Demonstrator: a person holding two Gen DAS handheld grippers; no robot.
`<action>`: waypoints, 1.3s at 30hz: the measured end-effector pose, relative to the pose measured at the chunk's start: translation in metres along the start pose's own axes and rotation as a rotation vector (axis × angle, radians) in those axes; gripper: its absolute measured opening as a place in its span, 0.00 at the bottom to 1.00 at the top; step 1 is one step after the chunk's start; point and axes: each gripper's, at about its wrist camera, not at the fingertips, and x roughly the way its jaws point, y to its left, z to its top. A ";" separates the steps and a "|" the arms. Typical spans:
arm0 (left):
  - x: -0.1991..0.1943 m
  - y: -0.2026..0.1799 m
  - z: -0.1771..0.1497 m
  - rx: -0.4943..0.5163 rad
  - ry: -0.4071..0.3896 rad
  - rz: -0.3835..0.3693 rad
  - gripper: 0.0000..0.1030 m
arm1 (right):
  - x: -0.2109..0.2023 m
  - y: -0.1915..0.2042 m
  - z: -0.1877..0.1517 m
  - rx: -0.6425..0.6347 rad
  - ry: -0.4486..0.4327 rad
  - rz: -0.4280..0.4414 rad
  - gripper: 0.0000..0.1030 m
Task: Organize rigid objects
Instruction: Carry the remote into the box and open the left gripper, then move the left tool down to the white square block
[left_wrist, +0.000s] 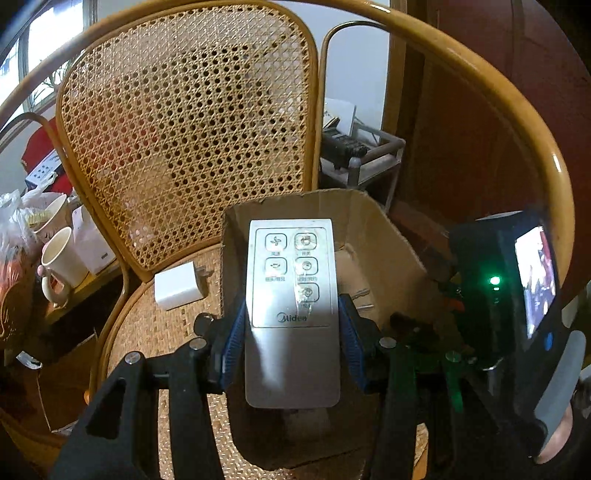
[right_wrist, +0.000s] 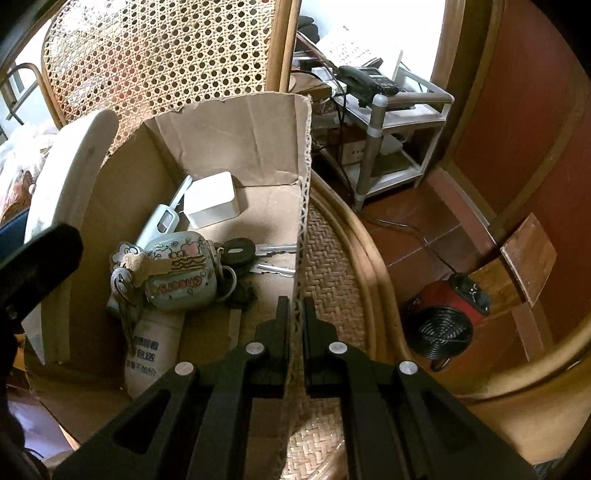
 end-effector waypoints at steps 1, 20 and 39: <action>0.001 0.001 0.000 -0.006 0.005 0.000 0.46 | 0.000 0.000 0.000 0.000 0.000 0.000 0.07; 0.007 0.096 0.017 -0.234 -0.064 0.125 0.96 | 0.000 0.000 0.000 -0.014 0.001 -0.005 0.07; 0.132 0.183 0.012 -0.468 0.123 0.109 0.96 | 0.000 0.002 -0.001 -0.052 0.004 -0.014 0.07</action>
